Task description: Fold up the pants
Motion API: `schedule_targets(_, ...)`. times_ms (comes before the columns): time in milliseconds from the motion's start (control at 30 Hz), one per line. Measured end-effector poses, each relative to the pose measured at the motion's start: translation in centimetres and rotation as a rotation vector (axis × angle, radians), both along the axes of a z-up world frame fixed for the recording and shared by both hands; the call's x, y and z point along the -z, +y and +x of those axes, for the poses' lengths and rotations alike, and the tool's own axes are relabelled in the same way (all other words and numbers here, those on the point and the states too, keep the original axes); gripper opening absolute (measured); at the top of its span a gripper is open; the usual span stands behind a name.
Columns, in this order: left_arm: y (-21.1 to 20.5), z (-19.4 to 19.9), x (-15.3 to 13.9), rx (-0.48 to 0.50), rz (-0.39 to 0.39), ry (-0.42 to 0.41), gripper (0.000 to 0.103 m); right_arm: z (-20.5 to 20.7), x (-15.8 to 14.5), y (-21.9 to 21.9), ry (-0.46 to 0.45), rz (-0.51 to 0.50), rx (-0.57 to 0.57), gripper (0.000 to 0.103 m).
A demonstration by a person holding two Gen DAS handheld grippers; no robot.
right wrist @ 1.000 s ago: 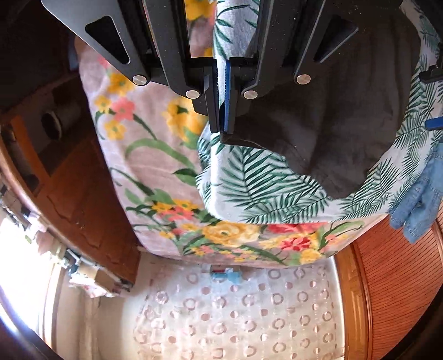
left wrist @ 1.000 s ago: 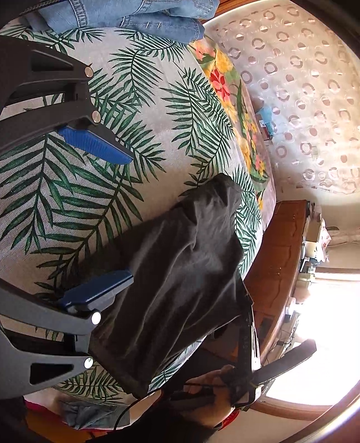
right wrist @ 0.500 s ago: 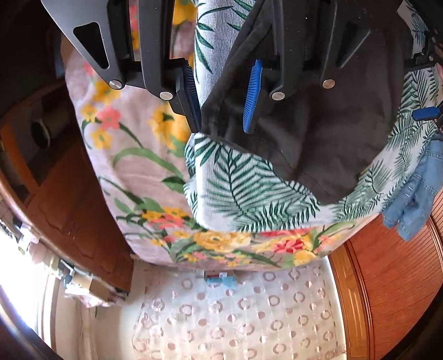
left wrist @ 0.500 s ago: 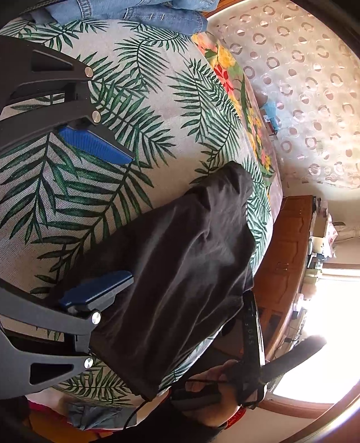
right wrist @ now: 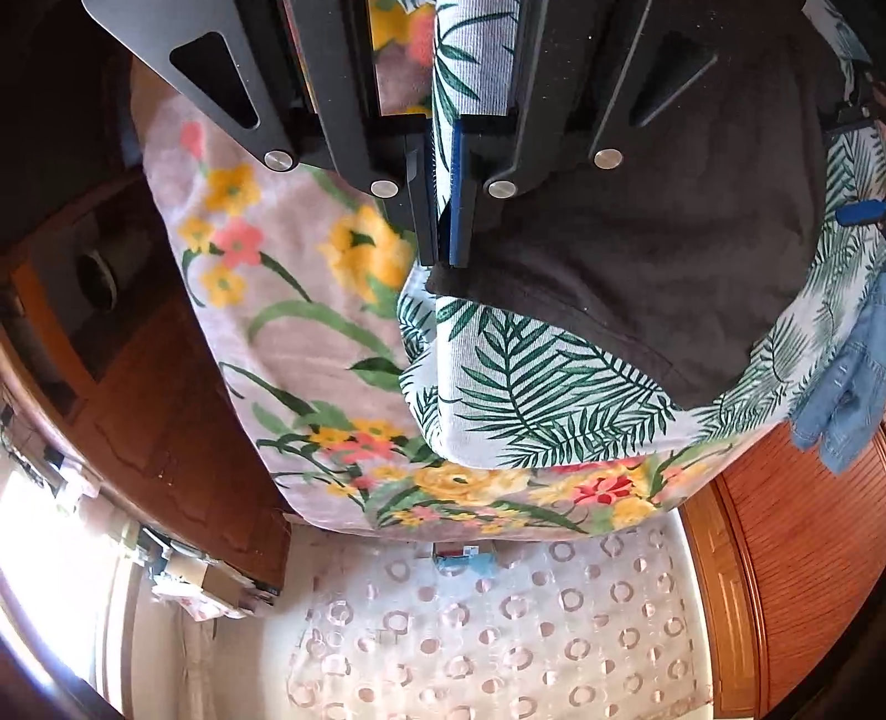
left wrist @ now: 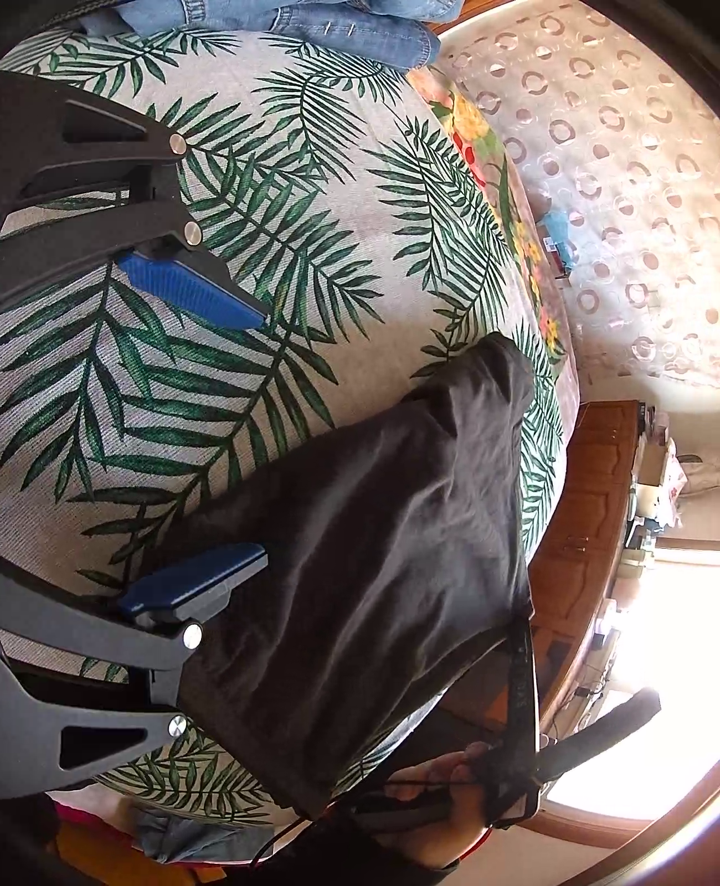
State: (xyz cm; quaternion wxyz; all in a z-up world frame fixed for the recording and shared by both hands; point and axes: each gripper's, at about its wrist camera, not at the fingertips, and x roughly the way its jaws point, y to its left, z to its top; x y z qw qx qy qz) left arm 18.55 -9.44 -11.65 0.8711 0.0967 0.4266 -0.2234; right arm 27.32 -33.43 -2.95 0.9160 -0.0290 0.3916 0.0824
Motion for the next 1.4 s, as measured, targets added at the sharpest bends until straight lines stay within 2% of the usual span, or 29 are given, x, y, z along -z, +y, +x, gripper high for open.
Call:
schedule_targets(100, 0.2, -0.5, -0.2, -0.002, -0.006, -0.007, 0.08, -1.2, -0.4, 0.2, -0.012, 0.016, -0.002, 0.01)
schedule_targets(367, 0.9, -3.1, -1.3, 0.026, -0.04, -0.033, 0.08, -8.3, -1.2, 1.0, -0.049, 0.055, -0.06, 0.02)
schedule_targets(467, 1.0, -4.0, -1.5, 0.041, -0.056, -0.028, 0.073, -11.3, -0.5, 1.5, -0.04, 0.067, -0.088, 0.022)
schedule_targets(533, 1.1, -4.6, -1.6, 0.05, -0.06, -0.028, 0.073, -13.1, 0.0, 2.0, -0.032, 0.076, -0.102, 0.023)
schedule_targets(700, 1.1, -5.9, -1.5, 0.075, -0.062, -0.021, 0.065, -16.1, 1.0, 2.3, -0.028, 0.099, -0.106, 0.024)
schedule_targets(833, 1.1, -6.3, -1.0, 0.083, -0.067, -0.002, 0.054, -17.4, 1.7, 2.4, -0.018, 0.094, -0.105, 0.026)
schedule_targets(967, 0.8, -6.6, -0.8, 0.094, -0.07, 0.007, 0.044, -17.7, 2.1, 2.6, -0.007, 0.103, -0.103, 0.033)
schedule_targets(1233, -0.7, -7.1, -0.7, 0.13, -0.031, 0.001, 0.042, -18.6, 2.7, 3.4, -0.015, 0.08, -0.086, 0.034)
schedule_targets(1400, -1.2, -6.3, -0.6, 0.127, -0.033, 0.005, 0.042, -18.6, 2.6, 3.4, -0.022, 0.09, -0.083, 0.035)
